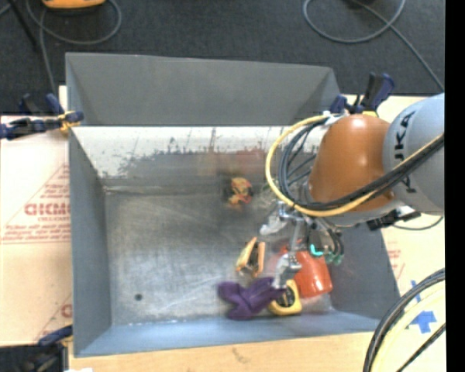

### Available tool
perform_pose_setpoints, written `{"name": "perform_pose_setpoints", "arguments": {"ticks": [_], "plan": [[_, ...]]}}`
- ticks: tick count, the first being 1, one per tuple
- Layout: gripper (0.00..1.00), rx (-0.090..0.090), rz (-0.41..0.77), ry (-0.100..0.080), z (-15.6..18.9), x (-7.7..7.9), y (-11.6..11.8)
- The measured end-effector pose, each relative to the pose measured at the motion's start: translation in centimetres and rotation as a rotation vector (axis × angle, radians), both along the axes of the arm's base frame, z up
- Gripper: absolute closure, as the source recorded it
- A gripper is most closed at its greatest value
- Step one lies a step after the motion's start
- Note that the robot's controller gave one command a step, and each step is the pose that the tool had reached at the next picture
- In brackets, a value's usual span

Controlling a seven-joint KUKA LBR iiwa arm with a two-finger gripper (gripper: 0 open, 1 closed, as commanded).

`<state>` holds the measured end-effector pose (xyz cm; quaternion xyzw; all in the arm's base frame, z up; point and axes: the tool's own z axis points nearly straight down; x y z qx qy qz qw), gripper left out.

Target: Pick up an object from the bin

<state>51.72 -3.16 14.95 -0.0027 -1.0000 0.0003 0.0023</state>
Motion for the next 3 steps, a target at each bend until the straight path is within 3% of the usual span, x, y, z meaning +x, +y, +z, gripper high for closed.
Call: {"name": "perform_pose_setpoints", "arguments": {"ticks": [1,2,3], "plan": [[0.0,-0.001,0.001,-0.008,0.4,0.2,0.0],[0.0,-0.001,0.307,-0.042,-3.7,-0.8,2.5],[0.0,0.003,0.416,-0.006,-5.2,-1.6,2.5]]}}
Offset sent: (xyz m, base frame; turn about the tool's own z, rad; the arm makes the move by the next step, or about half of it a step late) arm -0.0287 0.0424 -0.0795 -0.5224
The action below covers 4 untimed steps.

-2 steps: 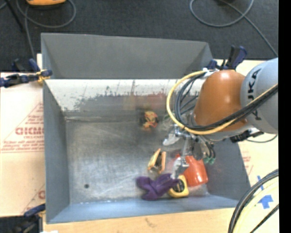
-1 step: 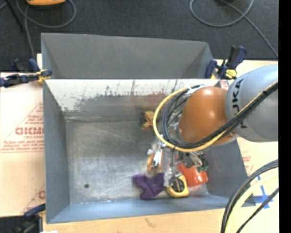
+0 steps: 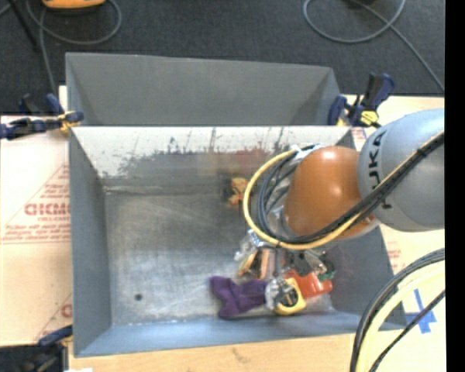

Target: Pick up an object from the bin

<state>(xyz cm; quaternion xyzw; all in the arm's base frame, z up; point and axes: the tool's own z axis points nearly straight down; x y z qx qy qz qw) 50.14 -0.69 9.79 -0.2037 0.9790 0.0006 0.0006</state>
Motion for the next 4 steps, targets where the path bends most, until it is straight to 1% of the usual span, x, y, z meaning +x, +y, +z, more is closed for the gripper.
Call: {"name": "perform_pose_setpoints", "arguments": {"ticks": [1,2,3,4], "plan": [[0.0,-0.001,-0.075,-0.003,0.7,-0.1,-0.4],[0.0,-0.009,0.168,-0.009,-1.8,-0.1,3.6],[1.0,0.003,0.173,-0.031,-1.6,0.3,4.1],[1.0,0.004,0.172,-0.031,-1.6,0.3,4.1]]}}
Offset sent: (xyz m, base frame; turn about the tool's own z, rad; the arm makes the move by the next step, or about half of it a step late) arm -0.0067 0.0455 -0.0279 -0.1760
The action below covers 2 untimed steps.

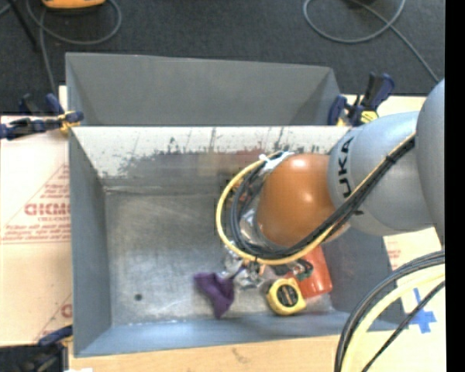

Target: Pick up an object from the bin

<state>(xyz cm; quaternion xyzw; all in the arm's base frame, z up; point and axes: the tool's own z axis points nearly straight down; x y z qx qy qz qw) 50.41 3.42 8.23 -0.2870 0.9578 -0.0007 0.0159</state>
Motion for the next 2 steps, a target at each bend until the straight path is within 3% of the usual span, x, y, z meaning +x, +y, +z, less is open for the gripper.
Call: {"name": "perform_pose_setpoints", "arguments": {"ticks": [2], "plan": [[1.0,-0.007,-0.002,0.036,2.1,-0.7,-0.2]]}}
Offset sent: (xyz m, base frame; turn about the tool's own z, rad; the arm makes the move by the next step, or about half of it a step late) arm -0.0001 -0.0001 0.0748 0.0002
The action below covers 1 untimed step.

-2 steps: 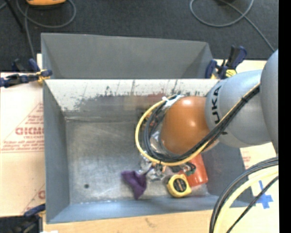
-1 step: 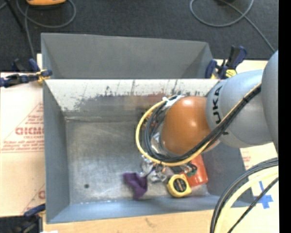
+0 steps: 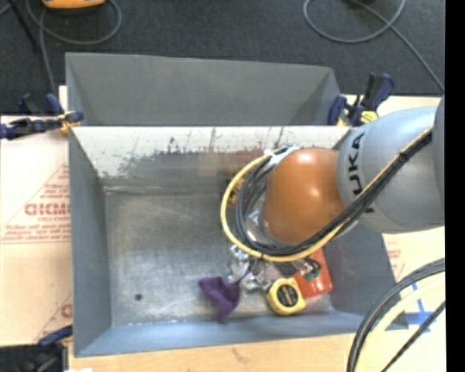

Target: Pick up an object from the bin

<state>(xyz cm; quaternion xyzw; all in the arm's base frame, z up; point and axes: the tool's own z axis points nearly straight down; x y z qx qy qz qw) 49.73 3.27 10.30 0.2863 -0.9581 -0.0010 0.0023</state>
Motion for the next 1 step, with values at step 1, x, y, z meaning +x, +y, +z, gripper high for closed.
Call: {"name": "perform_pose_setpoints", "arguments": {"ticks": [1], "plan": [[1.0,0.0,-0.001,-0.006,1.99,0.25,0.0]]}}
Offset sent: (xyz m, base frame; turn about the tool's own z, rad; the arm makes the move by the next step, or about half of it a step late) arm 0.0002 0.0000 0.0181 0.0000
